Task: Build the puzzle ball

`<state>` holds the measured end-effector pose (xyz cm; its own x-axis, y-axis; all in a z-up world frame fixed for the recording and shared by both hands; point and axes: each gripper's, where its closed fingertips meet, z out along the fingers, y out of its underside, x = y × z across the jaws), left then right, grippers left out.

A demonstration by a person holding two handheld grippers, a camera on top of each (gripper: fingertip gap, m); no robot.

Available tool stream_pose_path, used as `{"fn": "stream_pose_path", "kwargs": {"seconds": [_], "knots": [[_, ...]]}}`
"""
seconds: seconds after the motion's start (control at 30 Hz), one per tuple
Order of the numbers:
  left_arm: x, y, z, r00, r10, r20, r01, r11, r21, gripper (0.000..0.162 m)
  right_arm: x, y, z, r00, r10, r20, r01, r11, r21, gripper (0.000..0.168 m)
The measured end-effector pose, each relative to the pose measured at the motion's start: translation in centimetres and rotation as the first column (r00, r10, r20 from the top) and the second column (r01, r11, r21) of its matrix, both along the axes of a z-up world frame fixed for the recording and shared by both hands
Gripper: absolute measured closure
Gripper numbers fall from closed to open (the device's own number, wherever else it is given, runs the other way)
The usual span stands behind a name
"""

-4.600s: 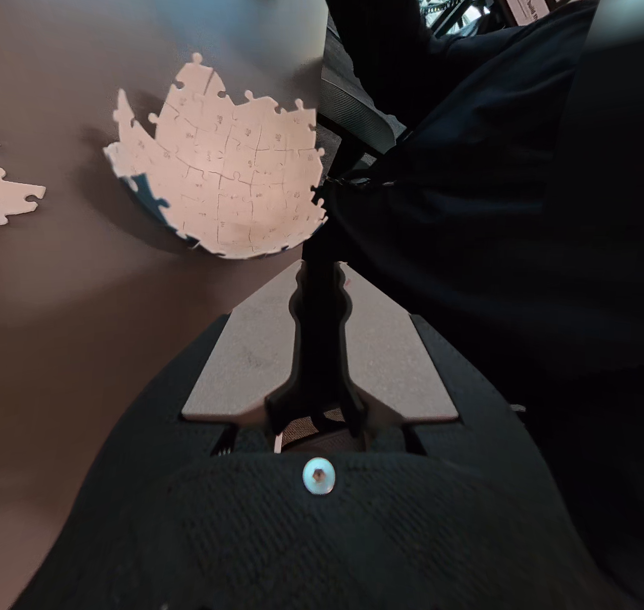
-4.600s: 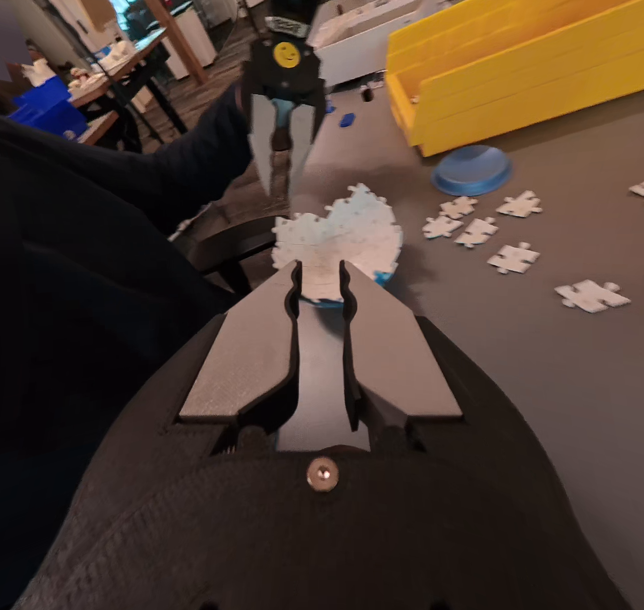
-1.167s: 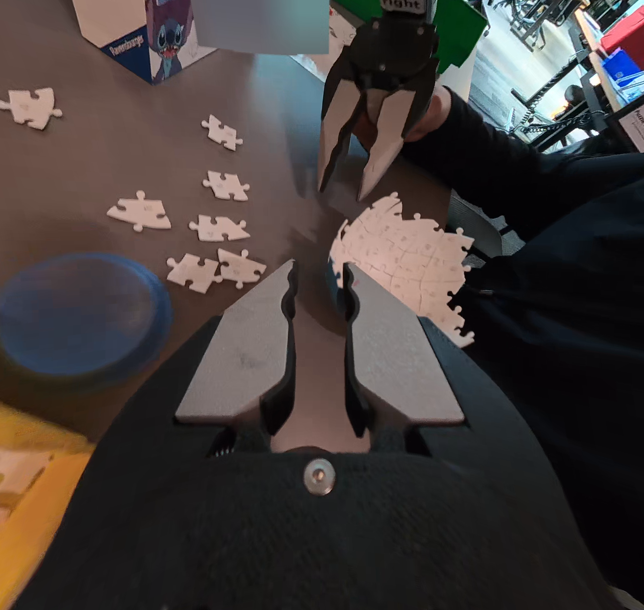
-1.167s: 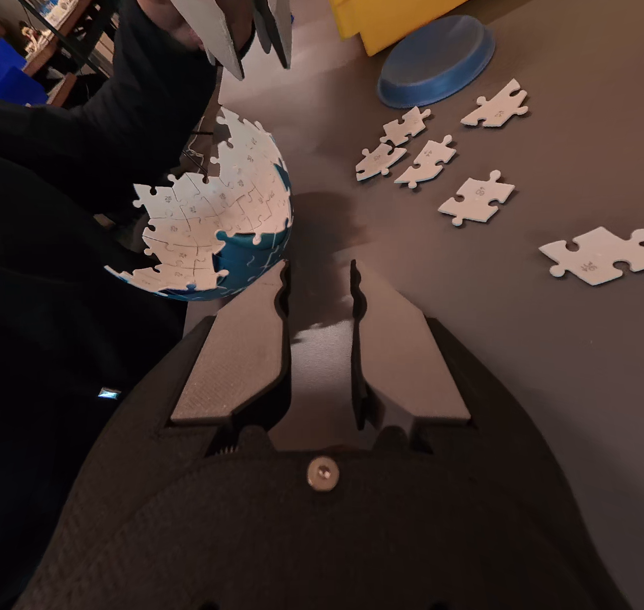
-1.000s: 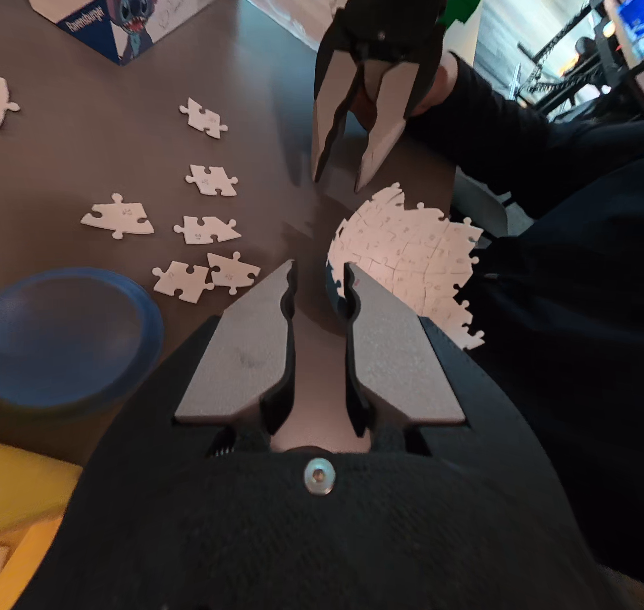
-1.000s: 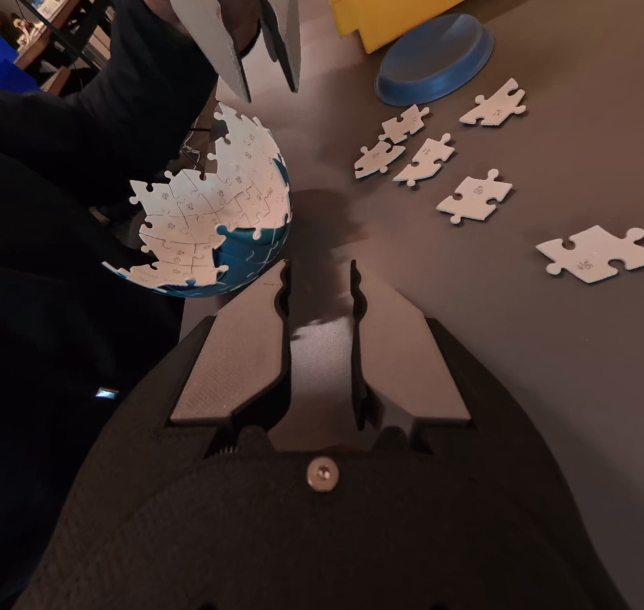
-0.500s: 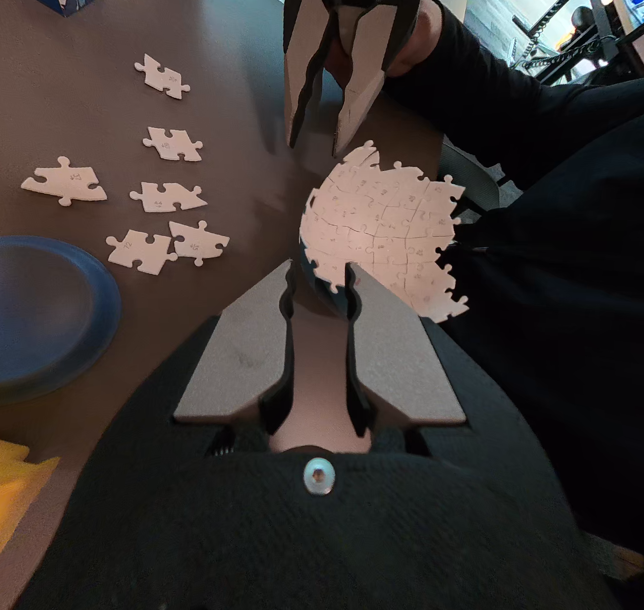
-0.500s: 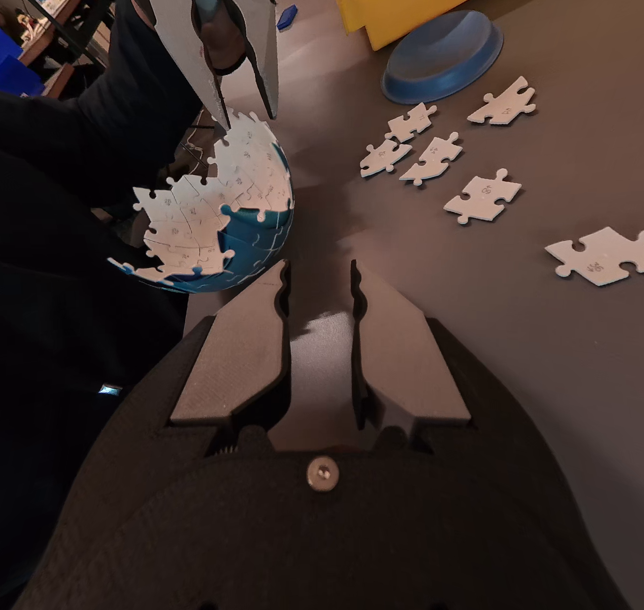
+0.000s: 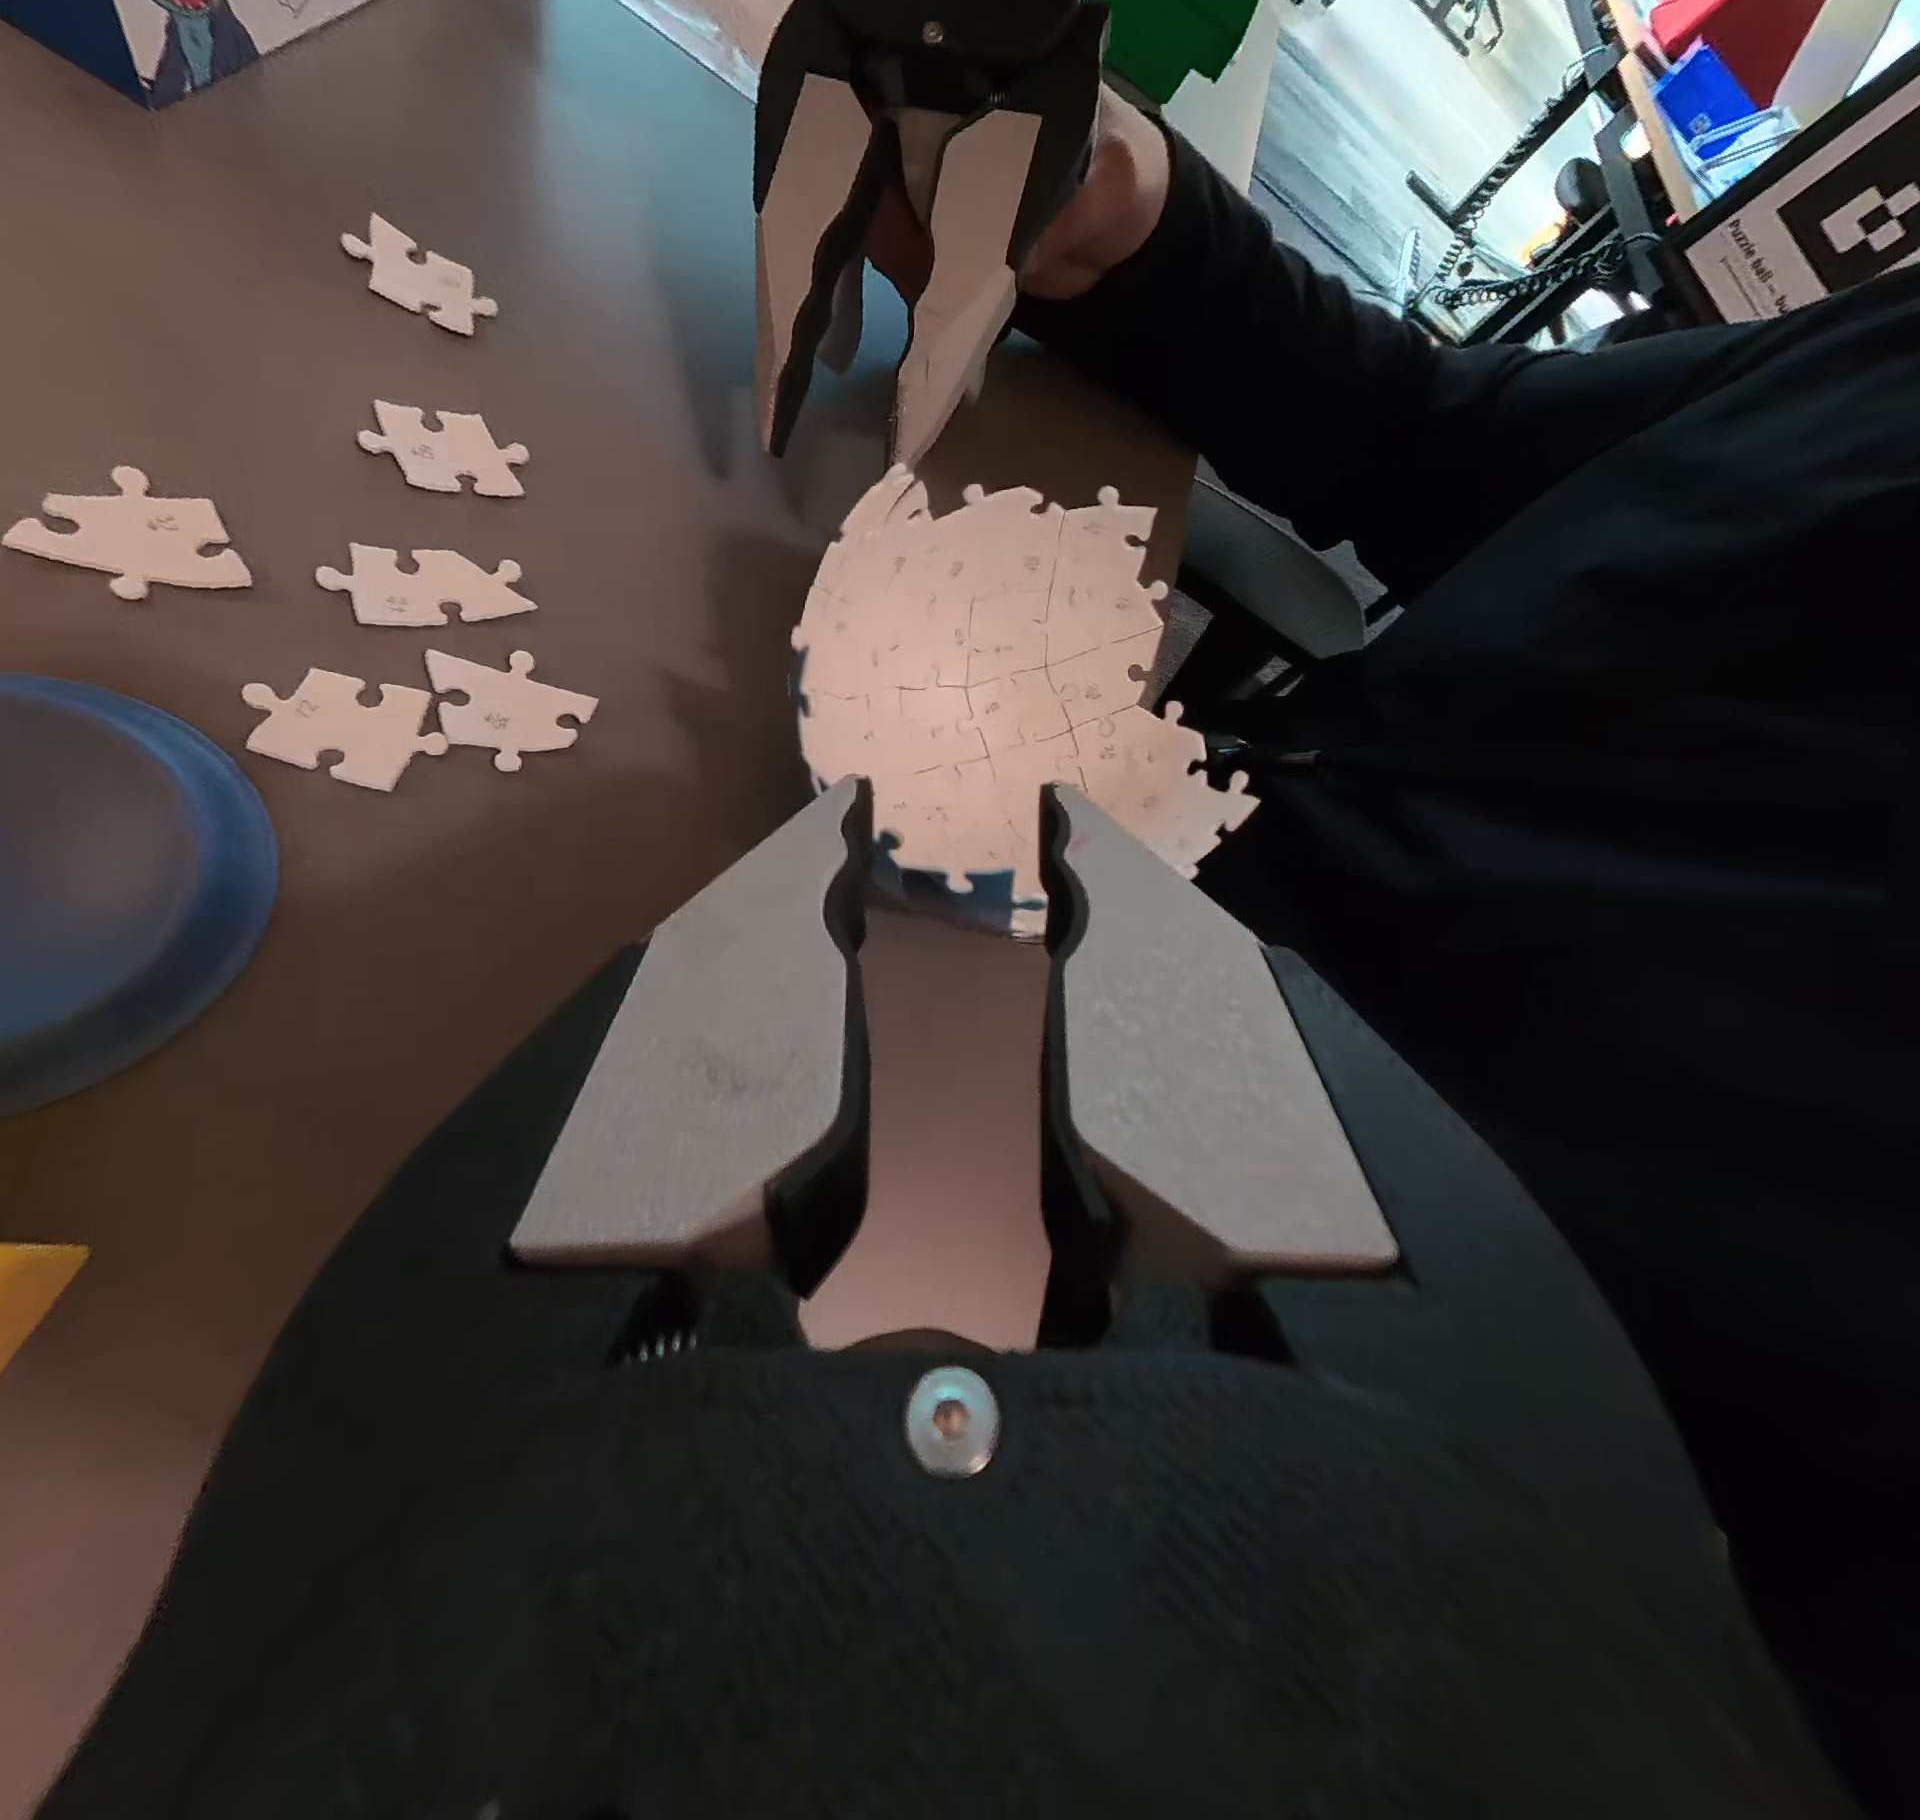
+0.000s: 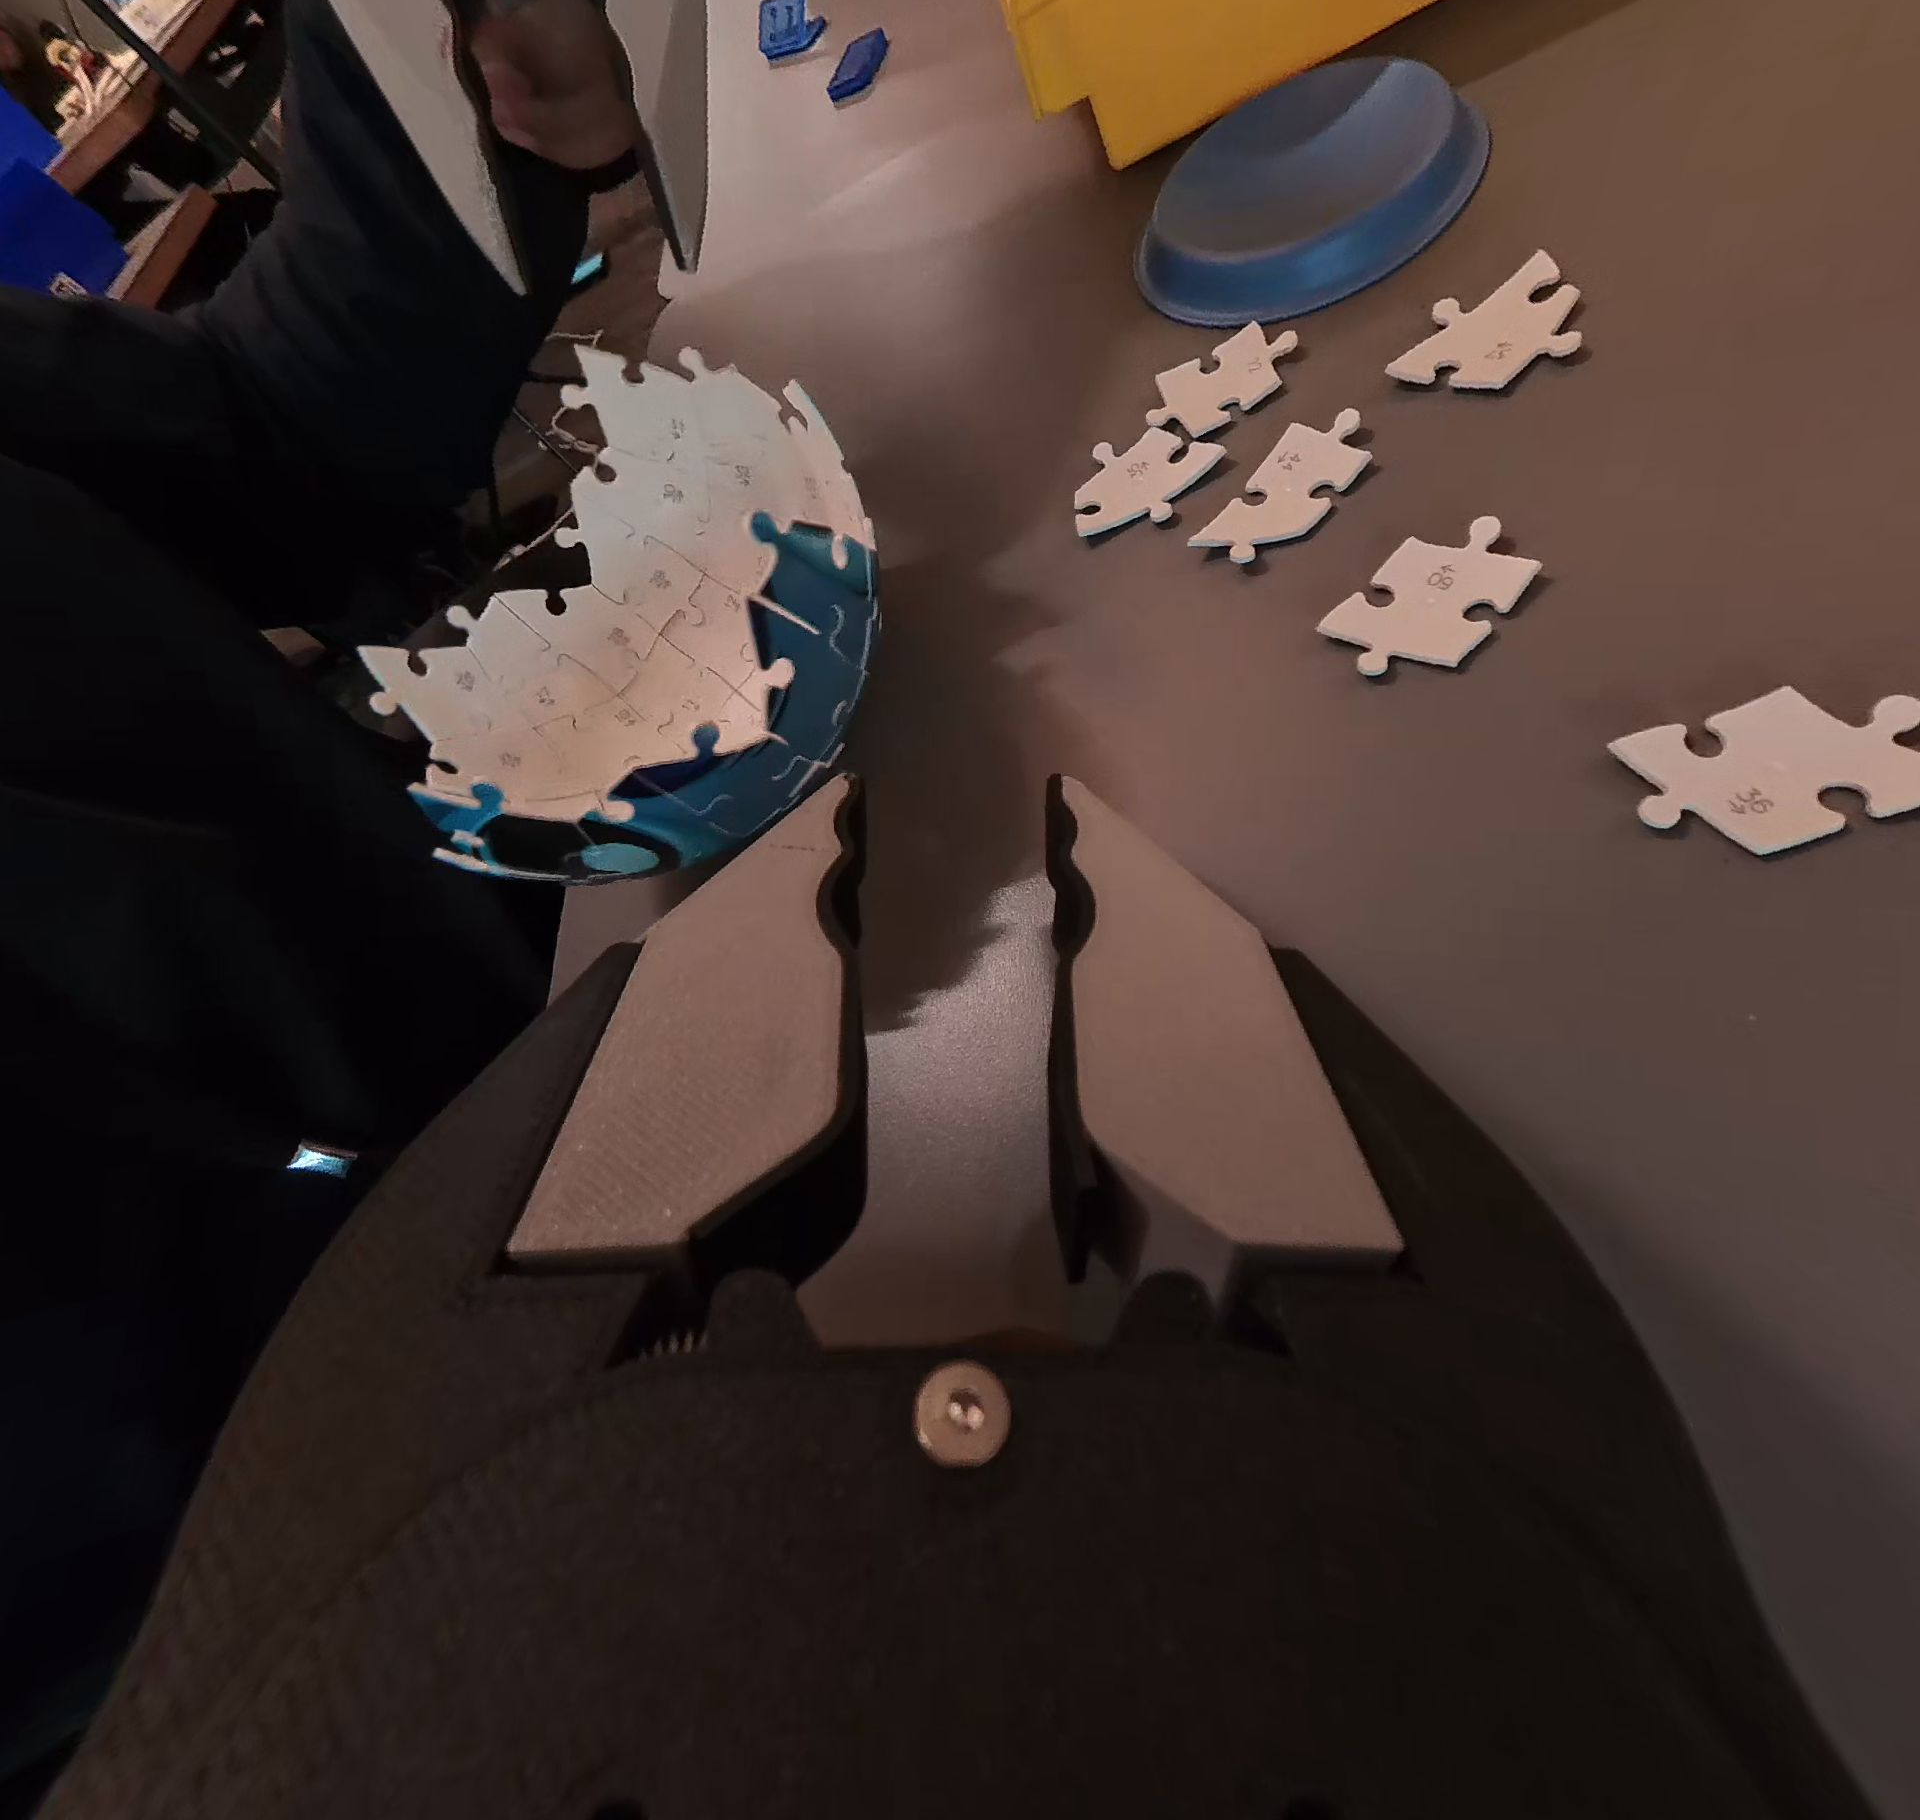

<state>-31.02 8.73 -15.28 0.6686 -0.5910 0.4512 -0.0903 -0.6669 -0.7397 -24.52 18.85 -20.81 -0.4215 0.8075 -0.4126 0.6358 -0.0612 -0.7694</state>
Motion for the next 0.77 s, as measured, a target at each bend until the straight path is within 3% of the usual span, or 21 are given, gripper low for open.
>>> {"fn": "stream_pose_path", "kwargs": {"seconds": [0.27, 0.47, 0.6, 0.67, 0.77], "knots": [[-2.6, 5.2, 0.5, 0.986, 0.056, -0.154, -0.054, 0.998, 0.02, 0.133, 0.0, 0.2, 0.1, 1.0, -0.009, -0.007, 0.009, 1.0, -0.013, 0.137], [-4.0, 8.4, -2.8, 0.871, -0.099, -0.482, 0.052, 0.993, -0.108, 0.129, 0.2, 0.8, 0.7, 0.999, -0.032, -0.024, 0.032, 0.999, -0.027, 0.137], [-3.0, 8.8, -5.7, 0.826, -0.205, -0.526, 0.107, 0.971, -0.212, 0.123, 0.3, 1.0, 1.0, 0.999, -0.037, -0.037, 0.036, 0.999, -0.021, 0.137], [-3.5, 9.3, -7.2, 0.789, -0.208, -0.578, 0.091, 0.97, -0.225, 0.121, 0.4, 1.0, 1.1, 0.998, -0.04, -0.042, 0.039, 0.999, -0.024, 0.137], [-3.3, 9.4, -8.3, 0.794, -0.213, -0.57, 0.071, 0.963, -0.262, 0.119, 0.5, 1.1, 1.2, 0.998, -0.043, -0.045, 0.042, 0.999, -0.029, 0.137]]}}
